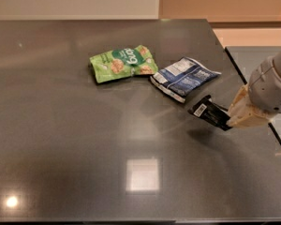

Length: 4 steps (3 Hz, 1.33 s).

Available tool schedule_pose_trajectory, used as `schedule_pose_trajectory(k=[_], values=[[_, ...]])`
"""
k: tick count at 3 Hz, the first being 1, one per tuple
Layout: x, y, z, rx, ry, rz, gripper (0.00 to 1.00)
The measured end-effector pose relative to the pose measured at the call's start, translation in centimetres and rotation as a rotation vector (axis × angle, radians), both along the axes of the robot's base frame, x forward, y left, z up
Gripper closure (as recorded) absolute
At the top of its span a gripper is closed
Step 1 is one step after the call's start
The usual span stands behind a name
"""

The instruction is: Move rxbar chocolate near blue chip bag

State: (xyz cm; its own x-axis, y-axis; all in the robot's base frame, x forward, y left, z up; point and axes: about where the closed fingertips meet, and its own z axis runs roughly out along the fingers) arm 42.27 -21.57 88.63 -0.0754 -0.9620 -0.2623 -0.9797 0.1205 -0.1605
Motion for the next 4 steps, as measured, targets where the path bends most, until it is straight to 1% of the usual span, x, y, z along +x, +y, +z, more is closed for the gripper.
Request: schedule_pose_trajectory(k=[1,2,3,4], values=[[3.8,-1.0,0.1,-0.001,0.020,-0.048,1.00],[6.7,-1.3,0.0,0.033,0.032,-0.074,1.00],[8.9,-1.1,0.1,0.074,0.038,-0.092,0.83],[10.4,-0.8,0.0,0.099,0.047,-0.103,0.59]])
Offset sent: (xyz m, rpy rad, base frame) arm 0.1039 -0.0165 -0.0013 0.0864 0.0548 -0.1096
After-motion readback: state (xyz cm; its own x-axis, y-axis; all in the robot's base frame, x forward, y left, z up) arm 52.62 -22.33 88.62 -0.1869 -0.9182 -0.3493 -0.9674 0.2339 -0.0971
